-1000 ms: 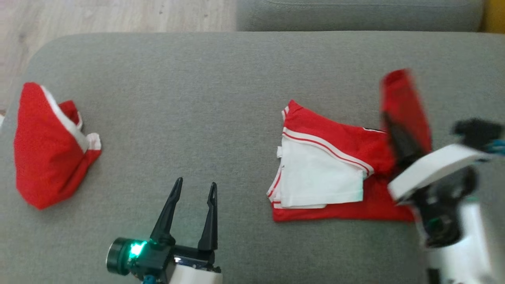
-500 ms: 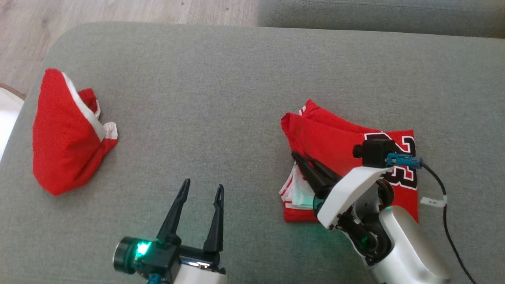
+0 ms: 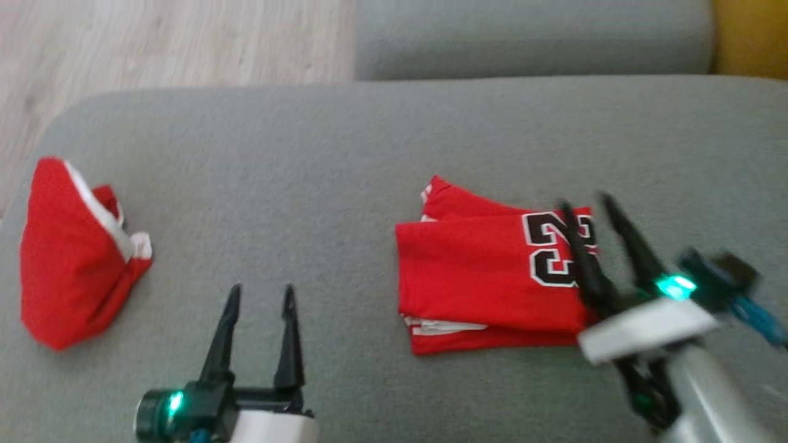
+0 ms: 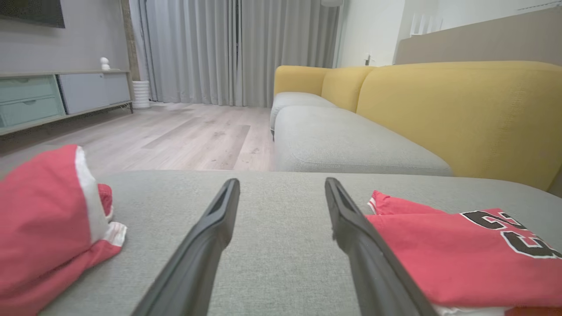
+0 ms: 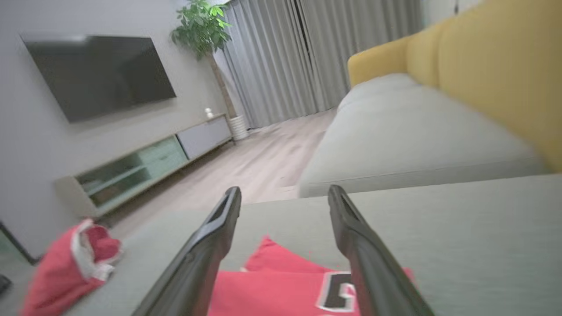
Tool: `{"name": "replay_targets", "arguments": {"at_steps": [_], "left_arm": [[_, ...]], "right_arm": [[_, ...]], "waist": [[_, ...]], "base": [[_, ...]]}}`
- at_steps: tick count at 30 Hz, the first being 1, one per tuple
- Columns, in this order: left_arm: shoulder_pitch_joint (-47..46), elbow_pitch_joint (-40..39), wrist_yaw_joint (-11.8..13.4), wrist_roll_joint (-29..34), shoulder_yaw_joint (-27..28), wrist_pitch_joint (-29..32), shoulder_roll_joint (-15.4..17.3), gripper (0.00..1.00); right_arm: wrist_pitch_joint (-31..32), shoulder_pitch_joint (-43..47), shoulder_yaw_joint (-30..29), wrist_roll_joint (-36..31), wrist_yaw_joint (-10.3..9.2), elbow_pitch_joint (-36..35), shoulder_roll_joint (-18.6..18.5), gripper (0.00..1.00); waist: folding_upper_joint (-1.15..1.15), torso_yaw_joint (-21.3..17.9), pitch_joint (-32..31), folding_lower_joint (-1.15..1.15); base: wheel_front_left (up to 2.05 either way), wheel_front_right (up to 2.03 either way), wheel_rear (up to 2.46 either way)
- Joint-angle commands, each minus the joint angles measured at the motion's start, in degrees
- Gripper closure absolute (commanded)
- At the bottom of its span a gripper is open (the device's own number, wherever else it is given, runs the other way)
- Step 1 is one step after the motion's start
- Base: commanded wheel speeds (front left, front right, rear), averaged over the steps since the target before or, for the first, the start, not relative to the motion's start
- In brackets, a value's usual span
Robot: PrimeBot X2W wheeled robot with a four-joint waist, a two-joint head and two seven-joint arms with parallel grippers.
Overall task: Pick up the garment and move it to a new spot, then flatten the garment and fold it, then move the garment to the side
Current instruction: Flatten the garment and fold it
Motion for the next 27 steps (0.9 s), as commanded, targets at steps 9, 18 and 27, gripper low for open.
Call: {"name": "replay_targets", "arguments": {"at_steps": [9, 18, 27], "left_arm": [[4.7, -4.5, 1.3, 3.8, 4.1, -0.5, 0.1, 0.0], [10.7, -4.4, -0.7, 4.3, 6.1, -0.5, -1.5, 0.0], [11.4, -4.5, -2.4, 6.5, 8.6, -0.5, -1.9, 0.0]], "right_arm": [[-9.2, 10.6, -7.3, -13.8, -0.04, 3.2, -5.3, 0.0], [-9.3, 19.2, -9.6, -17.1, -0.04, 2.8, -1.2, 0.0], [-9.3, 20.2, -10.2, -18.1, -0.04, 1.6, -0.5, 0.0]], "waist": [[0.0, -4.1, -6.4, 0.0], [0.0, -3.6, -8.4, 0.0], [0.0, -3.6, -8.5, 0.0]], "base": [[0.0, 0.0, 0.0], [0.0, 0.0, 0.0], [0.0, 0.0, 0.0]]}}
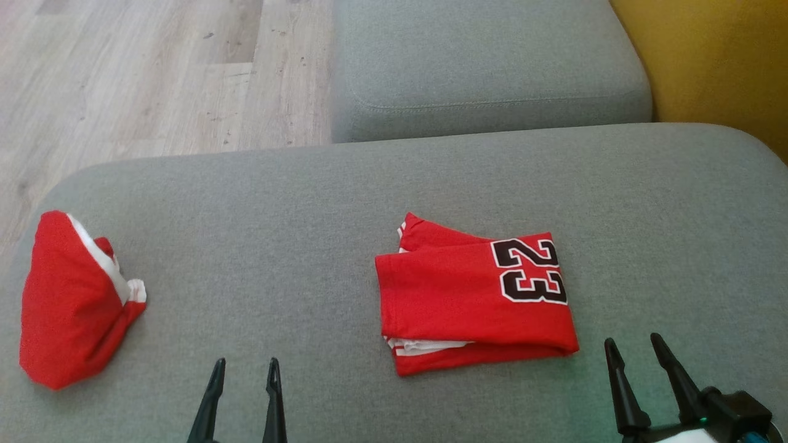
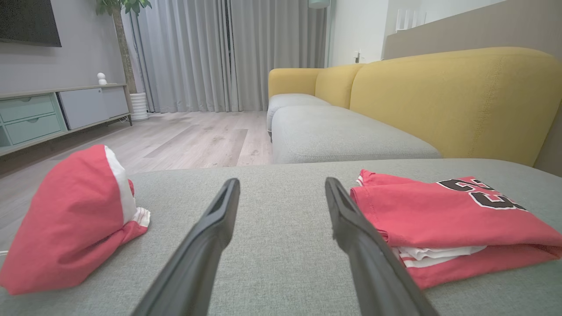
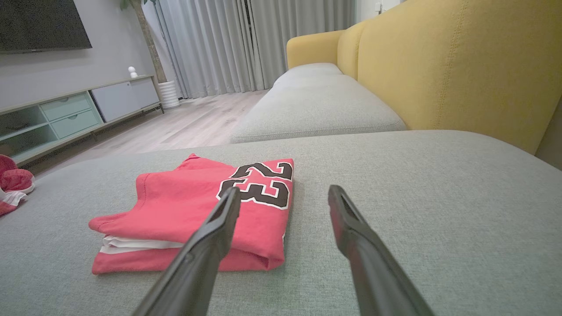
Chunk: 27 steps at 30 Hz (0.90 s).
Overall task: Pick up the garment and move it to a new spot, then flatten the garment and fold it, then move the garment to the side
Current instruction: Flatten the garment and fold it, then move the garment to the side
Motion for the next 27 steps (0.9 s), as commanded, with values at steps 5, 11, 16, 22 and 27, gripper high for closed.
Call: {"name": "replay_targets", "arguments": {"at_steps": [5, 11, 16, 22, 27], "left_arm": [[-1.7, -1.5, -0.9, 1.0, 3.0, -0.5, -1.2, 0.0], [-1.6, -1.1, -1.7, 1.6, 3.7, -0.5, -1.6, 0.0], [-1.7, -0.8, -2.2, 1.8, 3.9, -0.5, -1.8, 0.0], [-1.7, -0.7, -2.6, 2.1, 4.1, -0.5, -2.2, 0.0], [-2.3, -1.0, -2.8, 2.3, 4.0, -0.5, -2.5, 0.0]], "right_arm": [[-0.8, -1.9, 1.3, -0.6, -0.04, -1.7, -0.7, 0.0], [-0.8, -2.3, 2.1, -0.6, -0.04, -1.5, -0.7, 0.0], [-0.8, -2.6, 2.6, -0.5, -0.04, -1.1, -1.0, 0.0], [-0.8, -3.1, 2.8, -0.6, -0.04, -1.0, -1.4, 0.0], [-0.8, -4.3, 2.4, 0.2, -0.04, -0.3, -1.5, 0.0]], "waist": [[0.0, -0.3, 0.0, 0.0], [0.0, -0.4, -0.2, 0.0], [0.0, -0.5, -0.2, 0.0], [0.0, -0.4, 0.3, 0.0], [0.0, -0.2, 2.1, 0.0]], "base": [[0.0, 0.0, 0.0], [0.0, 0.0, 0.0], [0.0, 0.0, 0.0], [0.0, 0.0, 0.0], [0.0, 0.0, 0.0]]}}
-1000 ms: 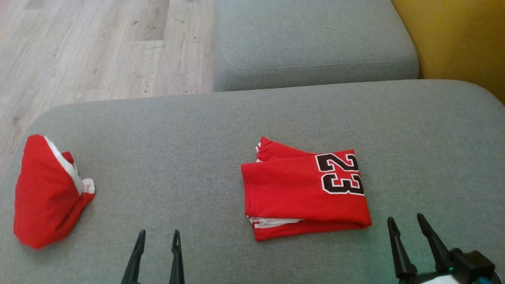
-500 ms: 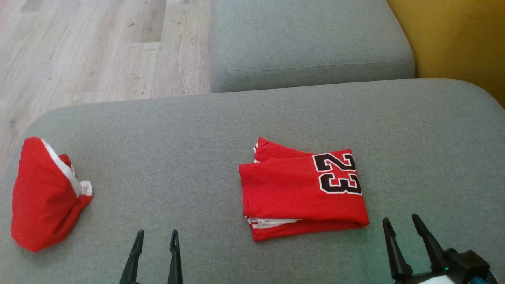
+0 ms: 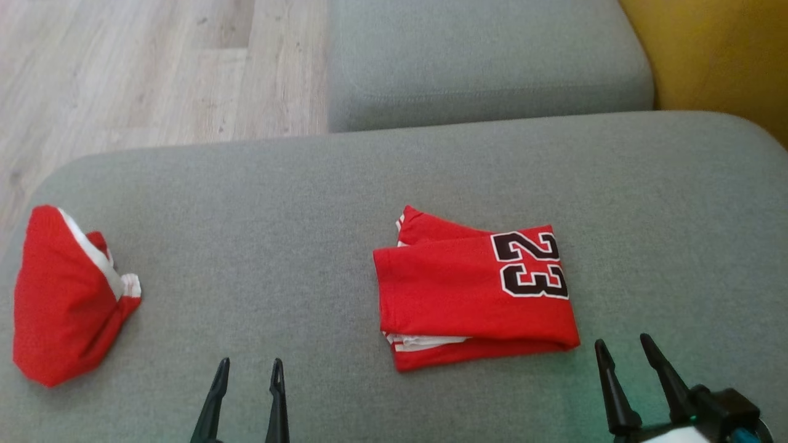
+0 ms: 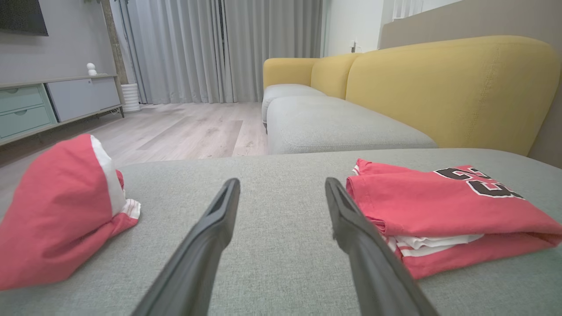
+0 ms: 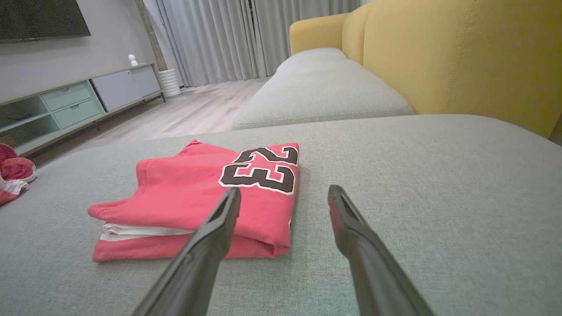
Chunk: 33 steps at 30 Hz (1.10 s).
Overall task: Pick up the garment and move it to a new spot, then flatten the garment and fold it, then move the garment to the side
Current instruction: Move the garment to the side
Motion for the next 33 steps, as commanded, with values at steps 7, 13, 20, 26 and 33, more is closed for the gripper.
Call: {"name": "replay_targets", "arguments": {"at_steps": [7, 13, 20, 26, 33], "left_arm": [[-4.2, -2.1, -1.1, 0.4, 1.5, -0.5, -1.2, 0.0], [-7.4, -2.3, -1.6, 0.6, 0.5, -0.5, -1.5, 0.0], [-10.6, -1.9, -2.1, 0.5, -1.2, -0.5, -1.6, 0.0], [-11.8, -2.3, -1.6, 0.2, -1.5, -0.5, -1.6, 0.0], [-13.2, -3.4, -1.6, 0.5, -1.8, -0.5, -1.6, 0.0]], "right_arm": [[0.6, -10.5, 1.7, 6.5, -0.04, 4.4, -2.0, 0.0], [10.0, -18.5, 1.8, 14.6, -0.04, 8.7, -1.9, 0.0], [20.9, -23.3, 3.5, 23.8, -0.04, 12.5, -2.1, 0.13], [23.2, -24.5, 4.1, 28.6, -0.04, 11.6, -3.0, 1.0], [23.5, -27.6, 0.6, 28.0, -0.04, 9.1, -8.4, 1.0]], "waist": [[0.0, 0.4, 5.8, 0.0], [0.0, 0.8, 10.3, 0.0], [0.0, 1.9, 13.1, 0.0], [0.0, 1.4, 14.2, 0.0], [0.0, -1.8, 17.4, 0.0]], "base": [[0.0, 0.0, 0.0], [0.0, 0.0, 0.0], [0.0, 0.0, 0.0], [0.0, 0.0, 0.0], [0.0, 0.0, 0.0]]}}
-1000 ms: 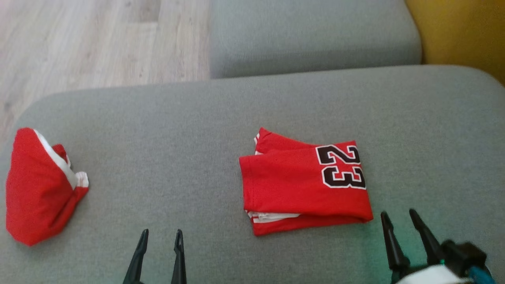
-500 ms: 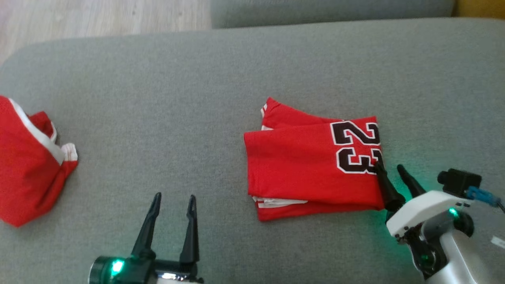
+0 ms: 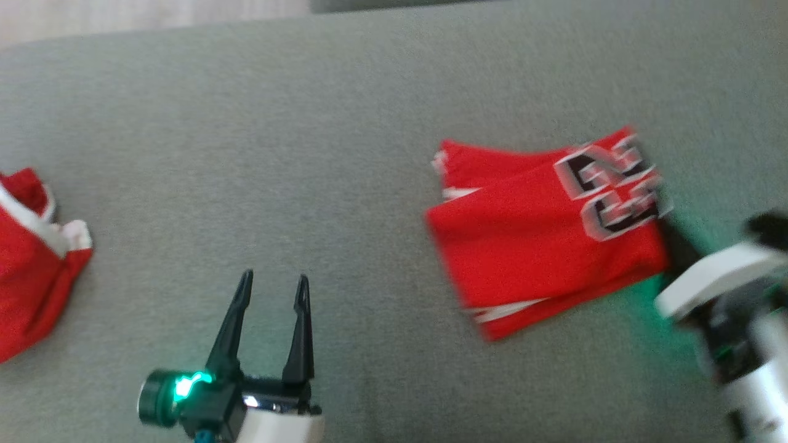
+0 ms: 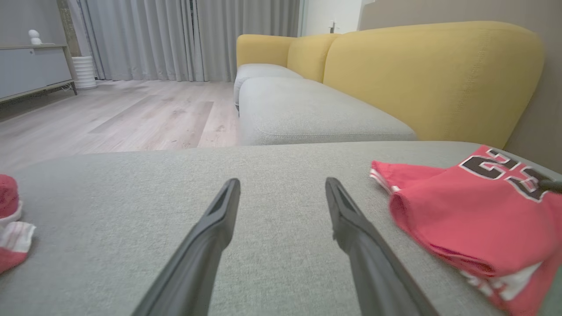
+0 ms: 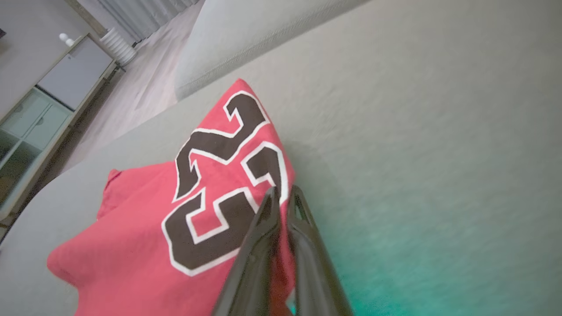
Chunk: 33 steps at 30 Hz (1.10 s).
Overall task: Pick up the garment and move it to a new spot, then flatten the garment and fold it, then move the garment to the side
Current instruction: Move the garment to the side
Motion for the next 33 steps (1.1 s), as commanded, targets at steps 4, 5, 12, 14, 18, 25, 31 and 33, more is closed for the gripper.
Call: {"name": "replay_targets", "arguments": {"at_steps": [4, 5, 12, 14, 18, 25, 31, 33], "left_arm": [[-4.0, -2.7, 0.0, 1.2, 1.2, -0.5, -0.4, 0.0], [-4.6, -2.9, -0.2, 1.4, 1.1, -0.5, -0.4, 0.0], [-8.8, -2.6, -1.6, 3.0, 0.6, -0.5, 0.0, 0.0], [-9.6, -2.3, -1.8, 3.3, 0.5, -0.5, 0.0, 0.0], [-10.4, -1.8, -2.1, 3.3, 0.3, -0.5, -0.1, 0.0], [-10.3, 0.1, -2.0, 1.8, -0.5, -0.5, -0.2, 0.0], [-8.0, 3.1, -0.2, -1.6, -0.2, -0.5, -0.4, 0.0], [-7.1, 4.1, 0.5, -2.9, 0.0, -0.5, -0.4, 0.0]], "right_arm": [[0.8, -5.0, -4.3, -2.2, -0.04, -3.1, -6.0, 1.0], [1.1, -5.8, -5.9, -2.7, -0.04, -3.2, -7.1, 1.0], [2.4, -10.0, -16.3, -6.9, -0.04, -1.2, -13.3, 1.0], [2.2, -10.6, -19.0, -8.1, -0.04, -0.4, -14.3, 1.0], [0.2, -12.0, -23.1, -13.2, -0.04, 0.4, -15.0, 0.0], [-6.9, -11.0, -17.0, -18.4, -0.04, -2.9, -9.3, 0.0], [-10.3, -4.0, -5.4, -18.4, -0.04, -6.0, -2.8, 0.0], [-12.5, -1.2, -1.6, -18.4, -0.04, -6.4, -1.1, 0.0]], "waist": [[0.0, -3.5, 4.7, 0.0], [0.0, -4.1, 5.6, 0.0], [0.0, -6.6, 10.7, 0.0], [0.0, -6.9, 11.3, 0.0], [0.0, -7.2, 11.3, 0.0], [0.0, -5.7, 6.0, 0.0], [0.0, -1.9, -1.4, 0.0], [0.0, -0.5, -4.0, 0.0]], "base": [[0.0, 0.0, 0.0], [0.0, 0.0, 0.0], [0.0, 0.0, 0.0], [0.0, 0.0, 0.0], [0.0, 0.0, 0.0], [0.0, 0.0, 0.0], [0.0, 0.0, 0.0], [0.0, 0.0, 0.0]]}}
